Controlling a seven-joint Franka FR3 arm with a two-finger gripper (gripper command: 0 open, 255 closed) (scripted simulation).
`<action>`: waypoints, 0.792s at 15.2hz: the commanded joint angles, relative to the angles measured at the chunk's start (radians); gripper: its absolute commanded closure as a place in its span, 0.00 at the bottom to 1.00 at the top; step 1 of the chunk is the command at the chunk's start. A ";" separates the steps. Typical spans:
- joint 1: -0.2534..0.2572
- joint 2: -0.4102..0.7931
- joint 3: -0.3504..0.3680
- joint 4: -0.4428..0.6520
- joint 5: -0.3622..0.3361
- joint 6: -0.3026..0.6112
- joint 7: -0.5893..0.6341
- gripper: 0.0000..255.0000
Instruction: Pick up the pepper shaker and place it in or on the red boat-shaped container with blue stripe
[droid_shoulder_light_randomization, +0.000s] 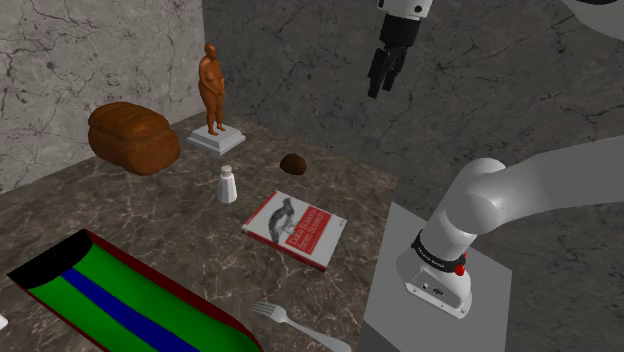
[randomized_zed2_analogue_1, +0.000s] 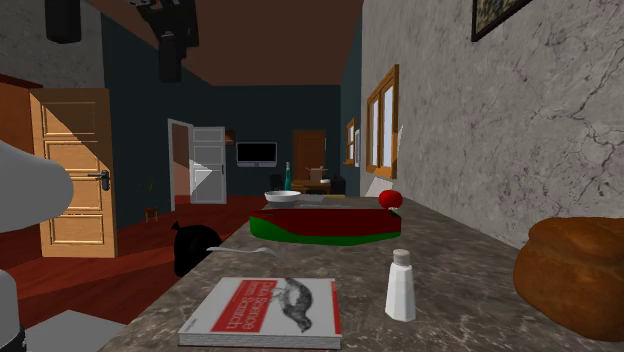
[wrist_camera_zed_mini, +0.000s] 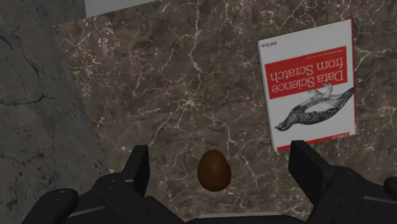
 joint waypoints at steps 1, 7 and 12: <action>0.000 0.000 0.000 0.000 0.000 0.000 0.000 0.00; 0.031 0.117 0.065 -0.039 0.055 0.169 0.054 0.00; 0.054 0.241 0.119 -0.038 0.089 0.305 0.095 0.00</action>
